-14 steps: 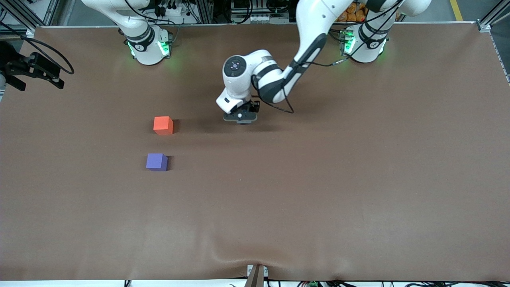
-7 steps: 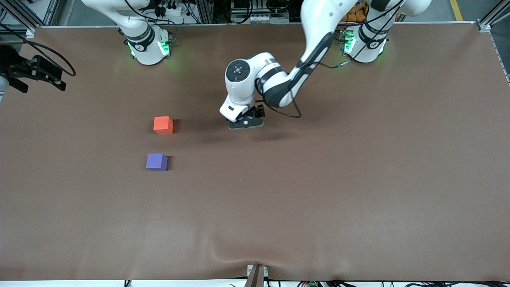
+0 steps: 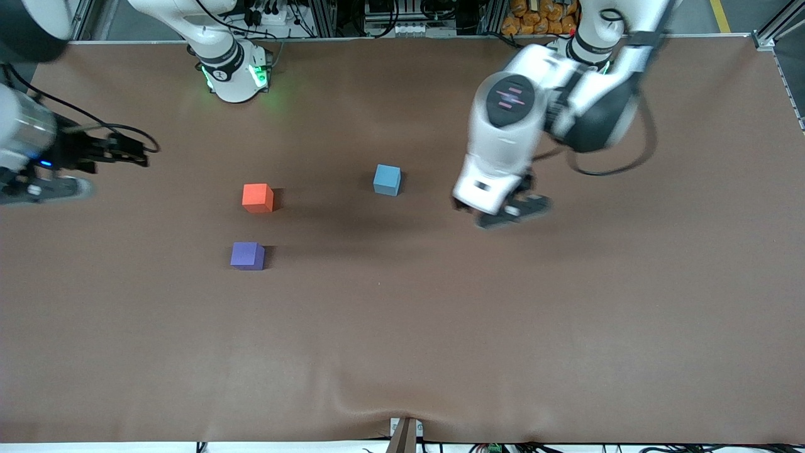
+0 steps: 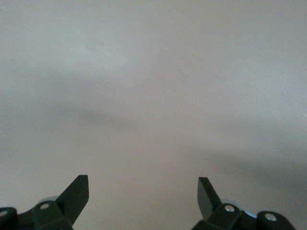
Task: Place blue block between orange and purple blocks
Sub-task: 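Withdraw the left gripper while the right gripper reaches the blue block, then grasp the blue block with the right gripper while the left gripper retreats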
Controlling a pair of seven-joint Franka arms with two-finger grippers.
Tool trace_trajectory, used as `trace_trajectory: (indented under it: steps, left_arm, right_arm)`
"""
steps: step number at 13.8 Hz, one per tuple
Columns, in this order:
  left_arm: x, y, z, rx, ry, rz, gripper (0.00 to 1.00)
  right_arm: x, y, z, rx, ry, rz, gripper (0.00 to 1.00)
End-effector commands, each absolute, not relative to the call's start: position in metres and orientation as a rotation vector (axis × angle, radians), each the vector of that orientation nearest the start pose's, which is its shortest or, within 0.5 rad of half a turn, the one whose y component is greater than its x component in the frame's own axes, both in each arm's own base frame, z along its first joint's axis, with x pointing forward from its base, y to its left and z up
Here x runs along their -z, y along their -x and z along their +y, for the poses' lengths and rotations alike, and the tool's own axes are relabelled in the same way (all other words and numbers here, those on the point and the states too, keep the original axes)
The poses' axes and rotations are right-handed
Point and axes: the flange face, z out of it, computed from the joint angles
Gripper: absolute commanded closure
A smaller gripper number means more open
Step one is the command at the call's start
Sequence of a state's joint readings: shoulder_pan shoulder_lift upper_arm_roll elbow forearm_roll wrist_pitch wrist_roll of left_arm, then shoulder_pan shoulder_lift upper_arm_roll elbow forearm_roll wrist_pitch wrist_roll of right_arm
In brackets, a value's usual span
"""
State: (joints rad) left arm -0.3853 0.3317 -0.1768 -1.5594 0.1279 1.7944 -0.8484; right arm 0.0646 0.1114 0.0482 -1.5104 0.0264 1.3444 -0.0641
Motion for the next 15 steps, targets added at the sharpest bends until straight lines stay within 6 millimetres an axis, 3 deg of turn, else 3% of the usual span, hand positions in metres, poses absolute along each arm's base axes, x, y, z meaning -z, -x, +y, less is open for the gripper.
trace_trajectory:
  steps: [1, 3, 4, 6, 9, 11, 13, 15]
  left_arm:
    - [-0.451, -0.585, -0.265, -0.056, 3.000, -0.391, 0.00]
    - [-0.454, -0.602, -0.220, -0.061, 3.003, -0.386, 0.00]
    - [-0.455, -0.610, -0.197, -0.066, 3.008, -0.366, 0.00]
    - [-0.468, -0.621, -0.146, -0.060, 3.025, -0.290, 0.00]
    - [-0.481, -0.619, -0.074, -0.106, 3.040, -0.150, 0.00]
    - [-0.469, -0.611, -0.056, -0.169, 3.036, -0.059, 0.00]
    - [-0.446, -0.589, -0.060, -0.241, 3.010, -0.017, 0.00]
    - [-0.428, -0.565, -0.072, -0.242, 2.995, 0.031, 0.00]
  right_arm:
    - [-0.562, -0.548, 0.119, -0.455, 2.995, -0.312, 0.00]
    - [-0.544, -0.549, 0.135, -0.437, 2.934, -0.192, 0.00]
    - [-0.536, -0.545, 0.153, -0.440, 2.941, -0.167, 0.00]
    - [-0.517, -0.531, 0.203, -0.449, 2.979, -0.064, 0.00]
    - [-0.458, -0.490, 0.295, -0.398, 3.029, 0.093, 0.00]
    - [-0.406, -0.457, 0.350, -0.312, 3.035, 0.168, 0.00]
    - [-0.347, -0.431, 0.399, -0.285, 3.049, 0.178, 0.00]
    - [-0.303, -0.414, 0.430, -0.283, 3.070, 0.211, 0.00]
